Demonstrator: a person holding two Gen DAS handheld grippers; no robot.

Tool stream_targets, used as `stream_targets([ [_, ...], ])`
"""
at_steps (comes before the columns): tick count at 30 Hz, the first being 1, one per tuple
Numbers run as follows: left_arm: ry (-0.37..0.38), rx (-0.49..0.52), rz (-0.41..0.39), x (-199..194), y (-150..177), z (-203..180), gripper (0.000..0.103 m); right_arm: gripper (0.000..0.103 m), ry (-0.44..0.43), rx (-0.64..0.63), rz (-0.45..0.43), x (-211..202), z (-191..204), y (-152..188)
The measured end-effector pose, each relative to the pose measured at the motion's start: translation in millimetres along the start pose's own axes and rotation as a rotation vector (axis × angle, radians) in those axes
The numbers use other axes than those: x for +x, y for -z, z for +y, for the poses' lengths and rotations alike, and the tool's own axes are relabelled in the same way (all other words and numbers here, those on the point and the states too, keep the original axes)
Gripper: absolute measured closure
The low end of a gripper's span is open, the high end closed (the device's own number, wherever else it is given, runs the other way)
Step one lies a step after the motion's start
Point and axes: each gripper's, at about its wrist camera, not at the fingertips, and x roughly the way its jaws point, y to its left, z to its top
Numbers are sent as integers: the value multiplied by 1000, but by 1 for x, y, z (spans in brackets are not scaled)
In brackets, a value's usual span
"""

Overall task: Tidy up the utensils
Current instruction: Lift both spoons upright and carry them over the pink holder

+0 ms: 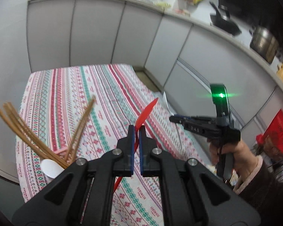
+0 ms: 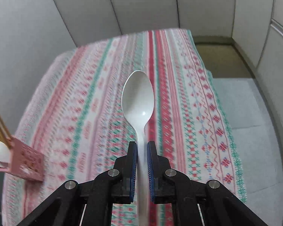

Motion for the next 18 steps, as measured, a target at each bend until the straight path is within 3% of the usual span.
stream_targets([
  [8,29,-95,-185,-33,1,43,98,94,-121,4,-123,-31,47,0],
  [18,72,-164,-364,-28,17,81,98,94,-305,-53,-262,-42,122,5],
])
